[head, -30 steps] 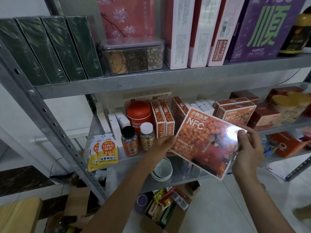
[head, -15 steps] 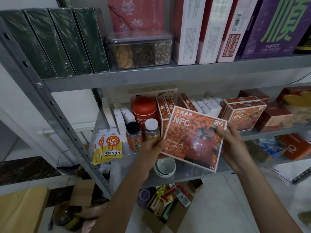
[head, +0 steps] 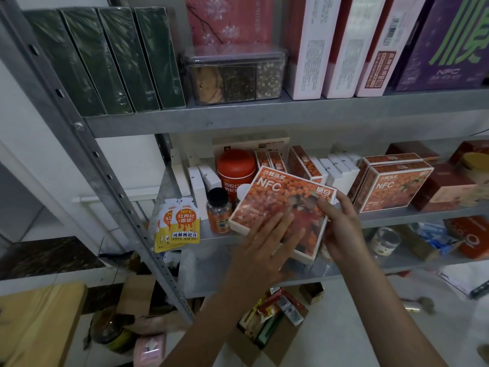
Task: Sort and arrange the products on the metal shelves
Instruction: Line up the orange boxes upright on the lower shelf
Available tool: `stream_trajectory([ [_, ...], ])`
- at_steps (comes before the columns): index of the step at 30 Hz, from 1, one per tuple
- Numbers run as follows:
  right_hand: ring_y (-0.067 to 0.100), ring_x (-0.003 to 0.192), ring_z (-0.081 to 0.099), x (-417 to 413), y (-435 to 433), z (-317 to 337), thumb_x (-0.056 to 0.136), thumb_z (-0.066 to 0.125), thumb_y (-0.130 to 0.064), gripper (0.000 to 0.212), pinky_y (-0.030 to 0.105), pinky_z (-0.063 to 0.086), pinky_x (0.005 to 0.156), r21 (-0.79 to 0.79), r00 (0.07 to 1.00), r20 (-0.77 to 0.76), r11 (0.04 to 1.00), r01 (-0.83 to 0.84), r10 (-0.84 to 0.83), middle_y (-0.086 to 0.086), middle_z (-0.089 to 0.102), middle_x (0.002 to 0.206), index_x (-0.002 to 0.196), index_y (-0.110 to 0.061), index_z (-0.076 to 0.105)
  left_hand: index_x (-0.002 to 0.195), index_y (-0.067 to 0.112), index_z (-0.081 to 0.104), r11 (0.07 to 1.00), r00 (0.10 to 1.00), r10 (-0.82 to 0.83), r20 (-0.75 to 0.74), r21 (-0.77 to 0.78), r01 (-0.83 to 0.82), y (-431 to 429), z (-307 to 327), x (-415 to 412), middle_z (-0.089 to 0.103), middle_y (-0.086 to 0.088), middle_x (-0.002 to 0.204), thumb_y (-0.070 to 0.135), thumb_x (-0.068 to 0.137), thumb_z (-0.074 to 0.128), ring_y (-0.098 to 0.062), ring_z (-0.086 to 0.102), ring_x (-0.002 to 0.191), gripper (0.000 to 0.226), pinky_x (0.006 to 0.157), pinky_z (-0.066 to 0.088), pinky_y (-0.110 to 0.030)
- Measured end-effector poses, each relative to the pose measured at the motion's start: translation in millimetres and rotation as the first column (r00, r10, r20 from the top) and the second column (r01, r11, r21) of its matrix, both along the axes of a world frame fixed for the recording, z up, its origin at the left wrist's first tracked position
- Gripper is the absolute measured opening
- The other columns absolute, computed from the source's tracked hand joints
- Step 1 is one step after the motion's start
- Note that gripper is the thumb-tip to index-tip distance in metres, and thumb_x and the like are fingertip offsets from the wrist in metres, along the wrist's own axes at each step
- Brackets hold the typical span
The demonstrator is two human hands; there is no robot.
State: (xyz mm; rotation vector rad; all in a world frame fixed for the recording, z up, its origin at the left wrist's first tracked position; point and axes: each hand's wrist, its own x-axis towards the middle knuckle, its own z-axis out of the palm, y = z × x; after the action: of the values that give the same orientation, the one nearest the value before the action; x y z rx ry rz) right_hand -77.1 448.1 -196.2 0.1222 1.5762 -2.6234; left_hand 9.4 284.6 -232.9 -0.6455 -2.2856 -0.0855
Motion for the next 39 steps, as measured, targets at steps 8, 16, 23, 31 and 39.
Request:
stream_trajectory([
  [8, 0.020, 0.076, 0.073, 12.6, -10.7, 5.6, 0.092, 0.063, -0.031, 0.024, 0.031, 0.056, 0.056, 0.105, 0.994, -0.020, 0.989, -0.108, 0.111, 0.005, 0.075, 0.093, 0.115, -0.028, 0.060, 0.141, 0.010, 0.038, 0.984, 0.990, 0.139, -0.027, 0.113, -0.135, -3.2, 10.2, 2.1, 0.052, -0.013, 0.142, 0.025, 0.077, 0.082, -0.030, 0.048, 0.133, 0.079, 0.104, 0.045, -0.053],
  [16, 0.030, 0.117, 0.060, 16.5, -9.4, 4.8, 0.061, 0.076, -0.069, 0.100, 0.042, 0.051, 0.092, 0.130, 0.937, -0.061, 0.934, -0.334, 0.344, 0.014, 0.061, 0.127, 0.136, -0.011, 0.048, 0.119, 0.028, 0.064, 0.363, 0.931, -0.308, 0.196, 0.929, -0.075, 1.4, 30.3, 14.9, 0.069, 0.014, 0.116, 0.013, 0.078, 0.073, -0.016, 0.067, 0.107, 0.045, 0.080, 0.057, -0.023],
  [23, 0.032, 0.115, 0.063, 22.2, -16.9, -11.5, 0.076, 0.074, -0.054, 0.070, 0.041, 0.055, 0.087, -0.164, 0.848, -0.069, 0.832, -0.529, 0.526, 0.014, 0.066, 0.122, 0.130, -0.013, 0.053, 0.128, 0.016, 0.052, -0.168, 0.811, -0.572, 0.120, 0.951, -0.260, 10.4, 41.5, 19.9, 0.065, -0.006, 0.128, 0.027, 0.067, 0.077, -0.027, 0.062, 0.117, 0.068, 0.094, 0.051, -0.057],
  [31, 0.032, 0.096, 0.072, 19.6, -4.8, -11.1, 0.069, 0.076, -0.042, 0.060, 0.038, 0.060, 0.065, -0.020, 0.956, 0.158, 0.969, -0.247, 0.247, 0.015, 0.072, 0.110, 0.118, -0.010, 0.063, 0.137, 0.015, 0.045, -0.331, 0.714, -0.700, -0.025, 0.897, -0.293, -21.2, 45.1, 20.1, 0.066, -0.013, 0.123, 0.026, 0.063, 0.089, -0.035, 0.062, 0.115, 0.087, 0.086, 0.056, -0.044],
  [39, 0.026, 0.089, 0.074, 19.4, -0.8, 5.5, 0.071, 0.076, -0.039, 0.050, 0.032, 0.059, 0.061, 0.202, 0.967, 0.102, 0.947, -0.249, 0.232, 0.007, 0.076, 0.101, 0.114, -0.017, 0.065, 0.120, 0.017, 0.061, -0.014, 0.617, -0.686, 0.386, 0.840, -0.542, -28.8, 33.2, 15.8, 0.071, -0.006, 0.115, 0.028, 0.066, 0.078, -0.026, 0.068, 0.106, 0.058, 0.097, 0.051, -0.053],
])
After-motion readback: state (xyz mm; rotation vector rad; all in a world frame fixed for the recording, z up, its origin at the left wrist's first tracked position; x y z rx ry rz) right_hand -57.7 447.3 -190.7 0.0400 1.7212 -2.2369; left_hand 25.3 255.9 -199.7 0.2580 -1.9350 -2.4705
